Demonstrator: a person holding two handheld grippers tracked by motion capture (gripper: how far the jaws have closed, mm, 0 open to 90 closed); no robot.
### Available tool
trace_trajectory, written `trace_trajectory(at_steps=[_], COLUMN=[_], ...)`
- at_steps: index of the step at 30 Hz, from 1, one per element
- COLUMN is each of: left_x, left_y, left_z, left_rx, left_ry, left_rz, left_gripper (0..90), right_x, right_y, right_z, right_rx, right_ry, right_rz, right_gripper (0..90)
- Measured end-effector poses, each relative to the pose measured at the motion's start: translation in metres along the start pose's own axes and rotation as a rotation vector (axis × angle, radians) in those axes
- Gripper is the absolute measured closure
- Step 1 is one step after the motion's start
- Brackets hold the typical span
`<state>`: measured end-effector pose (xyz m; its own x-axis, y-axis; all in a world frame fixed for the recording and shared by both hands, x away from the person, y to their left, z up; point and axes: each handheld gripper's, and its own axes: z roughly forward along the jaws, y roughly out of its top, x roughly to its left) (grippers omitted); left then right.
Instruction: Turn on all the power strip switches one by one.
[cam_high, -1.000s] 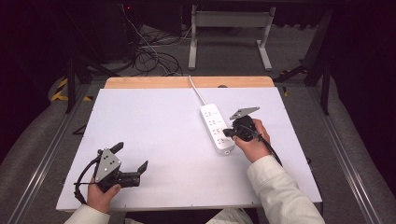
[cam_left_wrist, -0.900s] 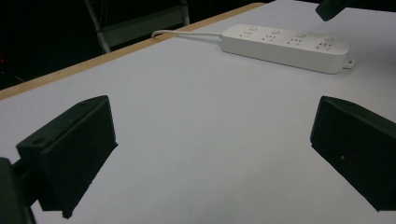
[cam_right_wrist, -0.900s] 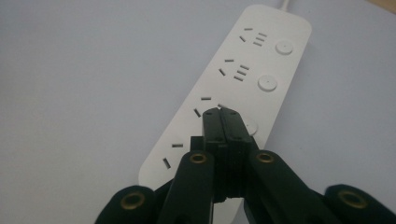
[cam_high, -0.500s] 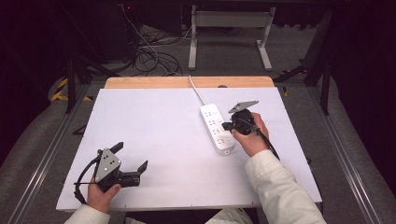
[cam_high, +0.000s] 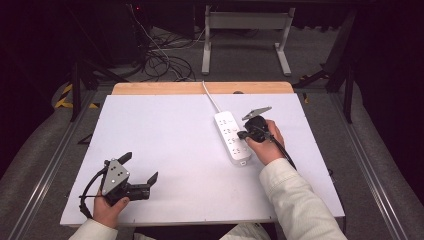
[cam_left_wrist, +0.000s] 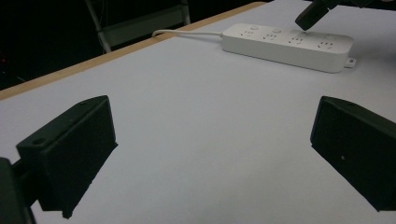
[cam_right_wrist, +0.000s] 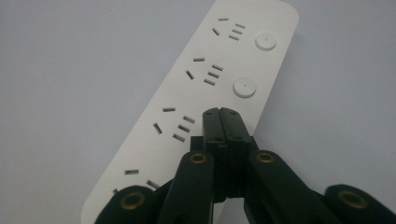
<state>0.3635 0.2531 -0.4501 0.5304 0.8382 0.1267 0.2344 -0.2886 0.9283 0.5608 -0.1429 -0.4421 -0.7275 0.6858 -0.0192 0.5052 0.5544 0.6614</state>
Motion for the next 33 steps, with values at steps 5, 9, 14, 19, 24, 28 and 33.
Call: trace_trajectory(at_steps=[5,9,14,19,24,28,33], left_x=[-0.0001,-0.0001,0.0,-0.0002,-0.0002,-0.0003,-0.0002], left_y=[0.0,0.0,0.0001,0.0,-0.0001,-0.0001,0.0], left_z=[0.0,-0.0001,-0.0004,0.0,0.0001,0.0,0.0001], left_rx=[0.0,0.0,0.002,0.003,0.003,0.002,0.005], left_ry=[0.0,-0.001,0.001,-0.001,0.0,0.0,0.0], left_rz=[0.001,0.002,0.01,0.007,0.007,0.007,0.013], left_gripper=[0.5,0.5,0.5,0.5,0.5,0.5,0.5], right_x=[-0.0003,0.0,0.0013,0.0019,0.0011,0.0001,-0.0018], right_y=[0.0,0.0002,0.0002,0.0002,-0.0001,-0.0004,-0.0008], right_z=[0.004,0.0041,0.0041,0.0048,0.0052,0.0055,0.0062], right_rx=[0.007,0.008,0.011,0.015,0.018,0.017,0.019], right_ry=[0.002,-0.002,-0.013,-0.005,-0.002,0.004,0.015], right_rz=[0.001,-0.004,-0.005,-0.002,0.002,0.012,0.036], right_gripper=[90.0,90.0,90.0,90.0,90.0,90.0,90.0])
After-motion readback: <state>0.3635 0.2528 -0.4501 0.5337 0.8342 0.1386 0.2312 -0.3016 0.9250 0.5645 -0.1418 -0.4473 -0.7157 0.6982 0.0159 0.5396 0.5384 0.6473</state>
